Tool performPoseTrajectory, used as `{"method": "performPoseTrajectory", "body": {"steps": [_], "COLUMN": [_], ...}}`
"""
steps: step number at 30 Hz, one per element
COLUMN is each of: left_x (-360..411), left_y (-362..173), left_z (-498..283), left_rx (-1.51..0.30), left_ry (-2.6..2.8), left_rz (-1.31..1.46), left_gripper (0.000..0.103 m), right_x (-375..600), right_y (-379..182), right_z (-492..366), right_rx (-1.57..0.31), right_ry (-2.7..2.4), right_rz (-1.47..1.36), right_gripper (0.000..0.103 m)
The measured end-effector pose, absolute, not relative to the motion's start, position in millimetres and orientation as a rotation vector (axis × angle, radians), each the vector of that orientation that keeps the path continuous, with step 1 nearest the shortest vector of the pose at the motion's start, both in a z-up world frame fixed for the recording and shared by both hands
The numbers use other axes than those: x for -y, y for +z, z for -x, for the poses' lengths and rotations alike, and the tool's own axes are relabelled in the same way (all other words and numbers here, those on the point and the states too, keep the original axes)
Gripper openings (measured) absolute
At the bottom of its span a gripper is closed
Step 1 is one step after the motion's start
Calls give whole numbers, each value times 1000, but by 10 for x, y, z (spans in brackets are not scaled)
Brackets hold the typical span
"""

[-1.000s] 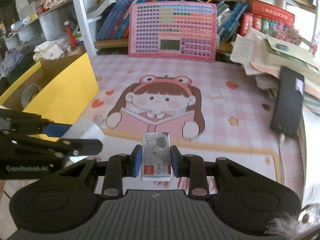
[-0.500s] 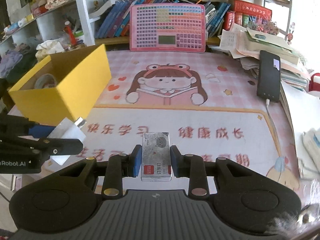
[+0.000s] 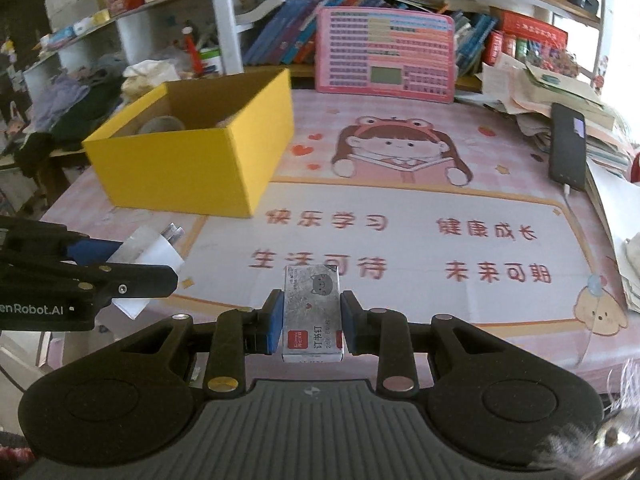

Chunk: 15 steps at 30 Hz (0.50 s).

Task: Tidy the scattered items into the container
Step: 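Lift and carry the charger plug and small box toward the yellow box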

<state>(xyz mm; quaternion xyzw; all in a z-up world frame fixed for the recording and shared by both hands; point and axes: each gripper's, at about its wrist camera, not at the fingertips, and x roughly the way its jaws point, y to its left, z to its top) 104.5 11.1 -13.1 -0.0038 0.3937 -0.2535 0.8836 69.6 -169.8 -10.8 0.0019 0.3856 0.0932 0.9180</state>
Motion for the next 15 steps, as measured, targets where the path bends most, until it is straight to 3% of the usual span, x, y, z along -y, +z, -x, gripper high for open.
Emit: {"method": "performPoseTrajectory", "body": {"steps": [15], "left_x": [-666], "left_y": [-123], "left_z": [-812], "left_rx": [-825], "left_ry": [-463], "left_rz": [38], "left_gripper": [41], "right_x": [1081], "right_y": [-100], "right_z": [-510], "right_rx": [-796], "right_ry": [290], "right_rz": [46], "right_gripper": [28]}}
